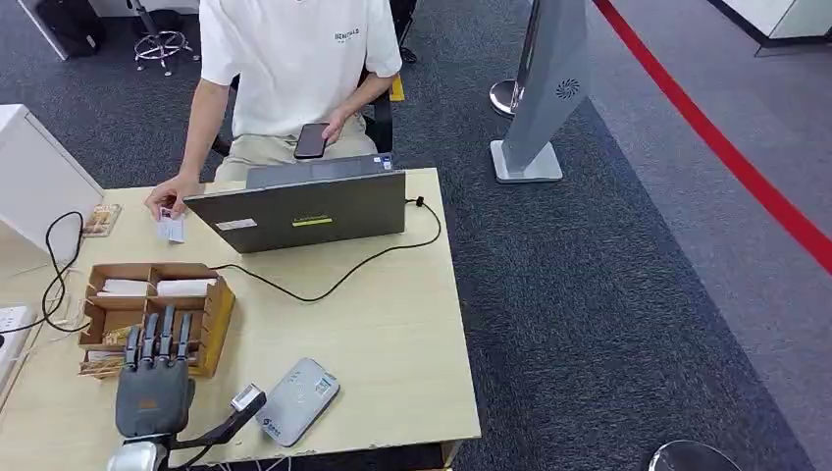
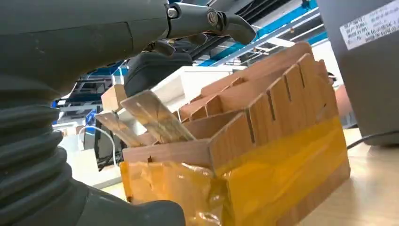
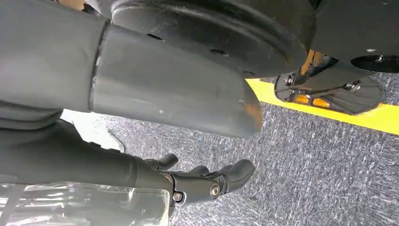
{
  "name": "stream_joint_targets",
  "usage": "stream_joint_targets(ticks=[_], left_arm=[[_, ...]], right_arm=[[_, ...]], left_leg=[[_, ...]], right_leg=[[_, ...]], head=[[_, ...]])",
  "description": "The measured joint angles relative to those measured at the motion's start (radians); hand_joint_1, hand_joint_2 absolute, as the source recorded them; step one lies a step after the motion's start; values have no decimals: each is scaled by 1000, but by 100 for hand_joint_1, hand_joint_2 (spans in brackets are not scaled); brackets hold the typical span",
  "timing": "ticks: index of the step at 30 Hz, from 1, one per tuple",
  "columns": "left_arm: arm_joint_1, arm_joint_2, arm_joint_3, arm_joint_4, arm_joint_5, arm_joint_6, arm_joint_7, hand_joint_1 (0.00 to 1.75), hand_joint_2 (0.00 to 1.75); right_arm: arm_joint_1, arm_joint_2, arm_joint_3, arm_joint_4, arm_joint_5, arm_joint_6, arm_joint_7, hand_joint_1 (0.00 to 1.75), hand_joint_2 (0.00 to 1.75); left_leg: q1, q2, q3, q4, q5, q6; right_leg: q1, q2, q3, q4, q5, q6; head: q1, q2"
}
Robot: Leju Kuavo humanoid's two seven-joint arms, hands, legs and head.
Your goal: Pass the card to the sensor for recognition and then transmit it.
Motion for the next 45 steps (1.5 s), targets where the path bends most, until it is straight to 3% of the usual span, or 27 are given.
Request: stream_joint_targets(ticks=[14, 36, 37, 41, 42, 45], left_arm=[[-14, -7, 21, 28, -2, 0, 40, 0, 175], [-6, -6, 49, -27, -2, 0, 1, 0, 175], [-6, -7, 50, -27, -2, 0, -1, 175, 175], [-6, -8, 56, -27, 1, 0, -18, 175, 175], [-6, -8, 58, -27, 2, 0, -23, 175, 175], [-6, -8, 63, -26, 2, 0, -35, 175, 175]], right_arm=[[0, 0, 0, 0, 2, 2, 6, 0, 0], [0, 0, 0, 0, 17, 16, 6, 0, 0], [0, 0, 0, 0, 17, 16, 6, 0, 0], [0, 0, 0, 0, 17, 16, 6, 0, 0], [0, 0, 0, 0, 18, 16, 6, 0, 175], [0, 0, 0, 0, 17, 16, 6, 0, 175]], left_leg=[[0, 0, 0, 0, 0, 0], [0, 0, 0, 0, 0, 0], [0, 0, 0, 0, 0, 0], [0, 0, 0, 0, 0, 0], [0, 0, 0, 0, 0, 0], [0, 0, 0, 0, 0, 0]], right_leg=[[0, 0, 0, 0, 0, 0], [0, 0, 0, 0, 0, 0], [0, 0, 0, 0, 0, 0], [0, 0, 0, 0, 0, 0], [0, 0, 0, 0, 0, 0], [0, 0, 0, 0, 0, 0]], head=[[0, 0], [0, 0], [0, 0], [0, 0], [0, 0], [0, 0]])
